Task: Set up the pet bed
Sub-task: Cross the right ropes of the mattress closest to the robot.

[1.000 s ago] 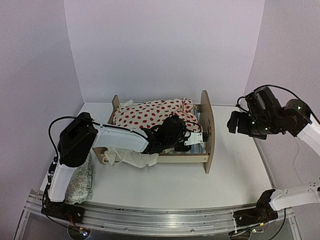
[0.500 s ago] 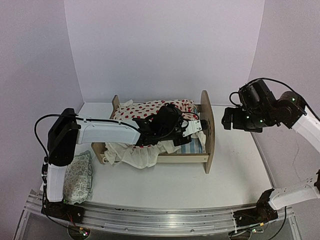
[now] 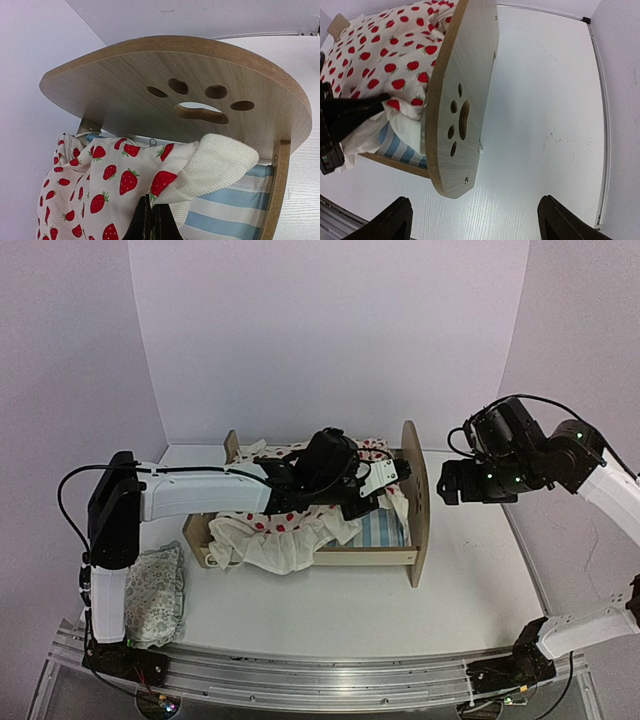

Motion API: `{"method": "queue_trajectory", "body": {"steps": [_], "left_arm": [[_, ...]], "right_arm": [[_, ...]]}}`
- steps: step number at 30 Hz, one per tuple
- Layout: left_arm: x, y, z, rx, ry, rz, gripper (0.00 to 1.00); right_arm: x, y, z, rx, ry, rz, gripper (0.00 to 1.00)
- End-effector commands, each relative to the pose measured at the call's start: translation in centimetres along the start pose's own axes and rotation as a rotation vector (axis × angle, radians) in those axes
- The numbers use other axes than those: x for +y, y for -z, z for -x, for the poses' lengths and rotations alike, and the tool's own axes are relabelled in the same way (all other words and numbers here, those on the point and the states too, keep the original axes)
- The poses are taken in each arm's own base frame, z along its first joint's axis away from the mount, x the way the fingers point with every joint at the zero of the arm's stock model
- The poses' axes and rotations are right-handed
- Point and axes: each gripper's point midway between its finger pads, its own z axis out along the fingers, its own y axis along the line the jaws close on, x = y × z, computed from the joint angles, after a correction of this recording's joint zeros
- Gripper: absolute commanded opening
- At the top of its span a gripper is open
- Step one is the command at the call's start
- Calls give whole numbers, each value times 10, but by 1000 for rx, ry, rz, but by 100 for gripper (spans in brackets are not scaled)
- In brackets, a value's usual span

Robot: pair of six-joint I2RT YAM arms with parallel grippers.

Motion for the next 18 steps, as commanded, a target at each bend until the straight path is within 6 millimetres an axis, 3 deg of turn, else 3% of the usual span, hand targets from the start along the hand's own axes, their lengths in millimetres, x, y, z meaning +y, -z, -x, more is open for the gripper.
{"method": "queue_trajectory", "body": {"steps": [1, 10, 18], "left_arm": [[32, 34, 48, -94, 55, 42, 0], [35, 45, 48, -118, 96, 12, 0], [39, 49, 47, -128, 106, 15, 0]], "right_arm": [[26, -5, -14, 87, 127, 130, 84], [69, -18, -22, 169, 238, 310, 51], [72, -47, -17, 200, 319, 241, 32]]}}
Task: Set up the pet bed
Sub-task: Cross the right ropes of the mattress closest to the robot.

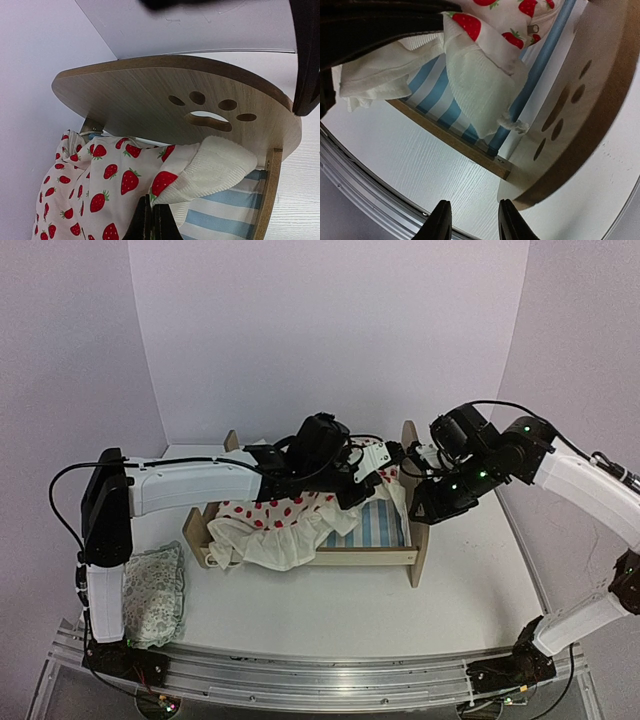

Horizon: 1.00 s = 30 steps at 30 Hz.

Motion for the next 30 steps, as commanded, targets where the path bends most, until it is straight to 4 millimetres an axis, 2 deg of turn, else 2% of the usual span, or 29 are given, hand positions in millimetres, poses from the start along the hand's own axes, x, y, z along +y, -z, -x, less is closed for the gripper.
{"method": "queue_trajectory", "body": {"steps": [1, 13, 30], "left_arm": [[23, 36, 40, -105, 25, 36, 0], [41, 55, 34, -129, 74, 41, 0], [47, 63, 30, -133, 97, 36, 0]], "right_arm": [[2, -1, 22, -42, 64, -20, 32], [-3, -33, 33, 19, 189, -91, 32], [-4, -66, 37, 29, 309, -91, 33]]}}
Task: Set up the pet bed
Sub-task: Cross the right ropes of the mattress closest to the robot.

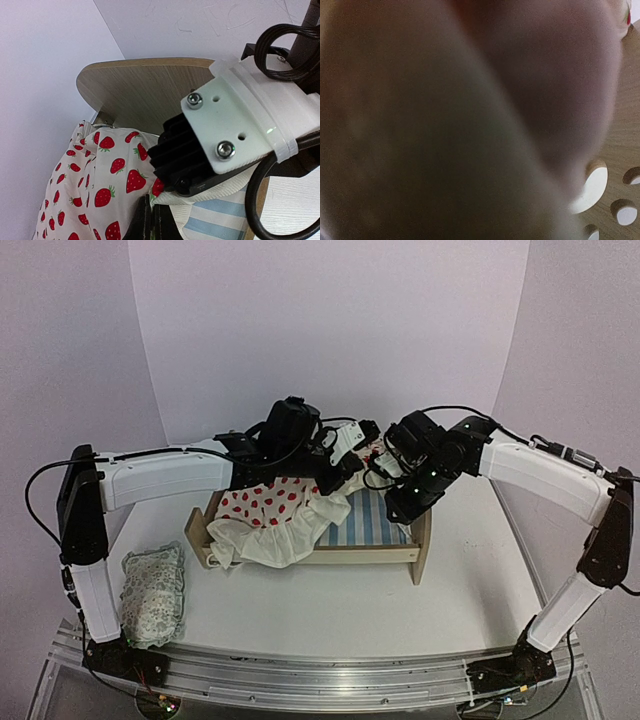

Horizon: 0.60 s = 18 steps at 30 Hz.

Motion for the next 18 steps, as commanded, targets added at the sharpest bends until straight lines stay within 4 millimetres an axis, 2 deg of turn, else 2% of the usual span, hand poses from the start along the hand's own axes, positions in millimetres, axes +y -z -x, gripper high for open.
{"method": "queue_trajectory", "body": {"steps": [1, 8, 13, 18], "left_arm": [[14, 25, 33, -92, 13, 21, 0], [17, 27, 32, -91, 24, 19, 0], [18, 27, 31, -88, 26, 18, 0], [19, 27, 30, -84, 27, 18, 0]], "right_arm": [[-3, -7, 11, -46, 47, -1, 33], [-4, -11, 17, -73, 74, 35, 32], [-6, -11, 12, -68, 74, 51, 21], [-5, -12, 12, -66, 90, 60, 19]]}}
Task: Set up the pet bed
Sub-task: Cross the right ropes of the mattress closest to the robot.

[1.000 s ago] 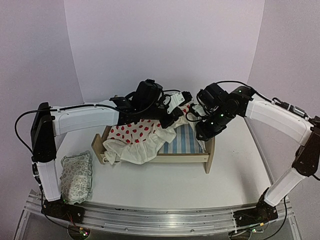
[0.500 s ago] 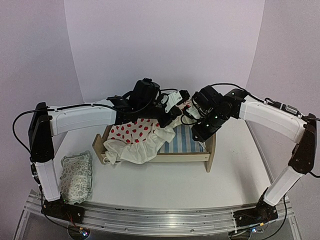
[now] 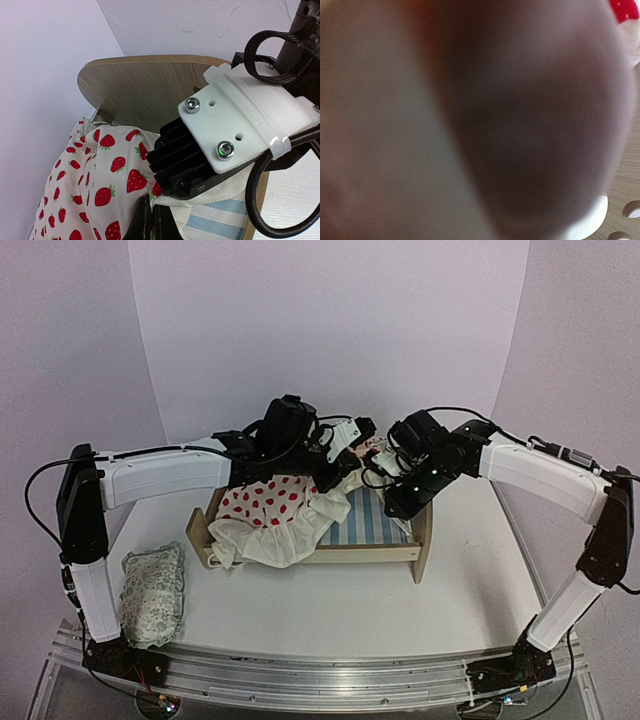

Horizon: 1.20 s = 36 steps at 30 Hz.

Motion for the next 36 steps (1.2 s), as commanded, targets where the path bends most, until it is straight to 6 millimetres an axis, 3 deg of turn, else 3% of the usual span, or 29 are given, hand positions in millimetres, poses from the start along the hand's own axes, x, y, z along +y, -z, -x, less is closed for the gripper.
{"method": "queue_trajectory", "body": {"steps": [1, 14, 21, 27, 31, 36], "left_arm": [[11, 26, 34, -84, 1, 22, 0], [12, 24, 35, -85, 2, 21, 0], [11, 24, 35, -84, 7, 19, 0], [12, 23, 36, -87, 8, 17, 0], [2, 25, 46, -123, 11, -45, 0], [-12, 22, 53, -146, 20, -108, 0]], "right_arm": [[-1, -1, 0, -4, 22, 10, 19], [-8, 2, 5, -15, 37, -28, 1], [-8, 3, 7, -23, 39, -27, 0], [-6, 25, 21, -86, 52, -14, 0], [-6, 43, 25, -130, 44, -8, 0], [-3, 52, 17, -89, 14, 15, 0]]}}
